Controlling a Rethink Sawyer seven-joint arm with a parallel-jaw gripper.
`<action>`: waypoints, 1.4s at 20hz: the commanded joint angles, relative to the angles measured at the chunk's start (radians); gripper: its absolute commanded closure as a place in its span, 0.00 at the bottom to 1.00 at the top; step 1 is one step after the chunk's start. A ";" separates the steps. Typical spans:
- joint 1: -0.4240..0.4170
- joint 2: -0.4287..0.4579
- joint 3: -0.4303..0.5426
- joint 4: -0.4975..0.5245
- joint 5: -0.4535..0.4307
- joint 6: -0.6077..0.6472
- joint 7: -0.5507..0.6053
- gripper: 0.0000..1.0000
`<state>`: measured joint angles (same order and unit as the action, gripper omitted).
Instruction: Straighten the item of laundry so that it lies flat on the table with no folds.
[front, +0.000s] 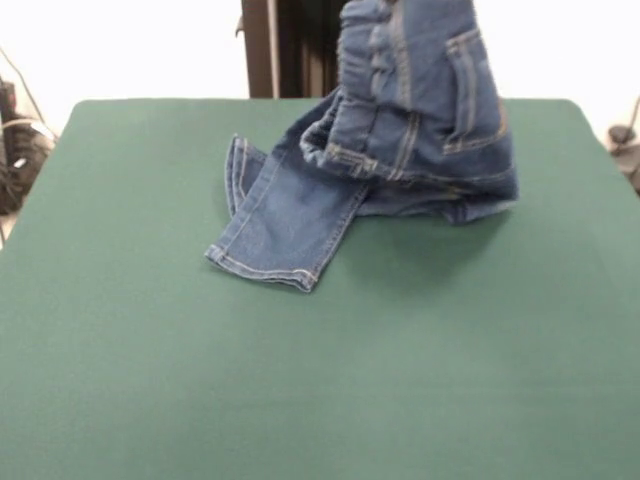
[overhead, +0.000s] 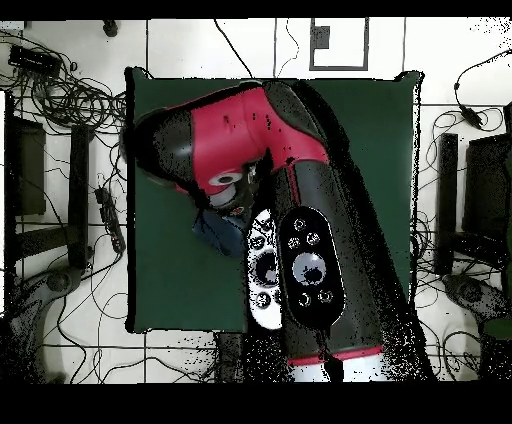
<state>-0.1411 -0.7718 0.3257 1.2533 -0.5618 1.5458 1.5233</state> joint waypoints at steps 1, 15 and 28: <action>0.065 -0.019 0.021 0.110 0.017 0.069 -0.014 1.00; 0.072 -0.095 0.063 0.144 0.132 -0.395 0.133 1.00; 0.102 -0.223 0.057 0.211 0.237 -0.786 0.133 1.00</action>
<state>-0.0896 -0.9403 0.3237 1.3337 -0.3850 0.8322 1.5233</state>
